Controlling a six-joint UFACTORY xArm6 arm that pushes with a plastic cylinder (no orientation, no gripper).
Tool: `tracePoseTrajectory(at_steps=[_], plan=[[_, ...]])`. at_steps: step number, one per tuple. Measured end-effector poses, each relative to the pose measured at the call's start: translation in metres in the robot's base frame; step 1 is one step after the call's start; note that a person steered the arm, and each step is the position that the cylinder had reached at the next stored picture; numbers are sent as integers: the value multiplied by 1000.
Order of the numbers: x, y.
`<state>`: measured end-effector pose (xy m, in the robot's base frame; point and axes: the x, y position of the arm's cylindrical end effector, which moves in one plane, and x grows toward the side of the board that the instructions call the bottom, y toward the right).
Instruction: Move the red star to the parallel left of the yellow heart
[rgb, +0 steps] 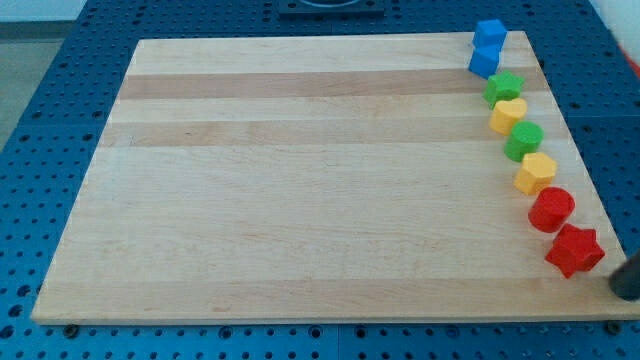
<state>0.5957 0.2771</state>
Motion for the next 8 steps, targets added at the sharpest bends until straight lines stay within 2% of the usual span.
tracePoseTrajectory(at_steps=[1,2,6,8], plan=[[-19,6],[-13,-3],[-63,-154],[-115,-219]])
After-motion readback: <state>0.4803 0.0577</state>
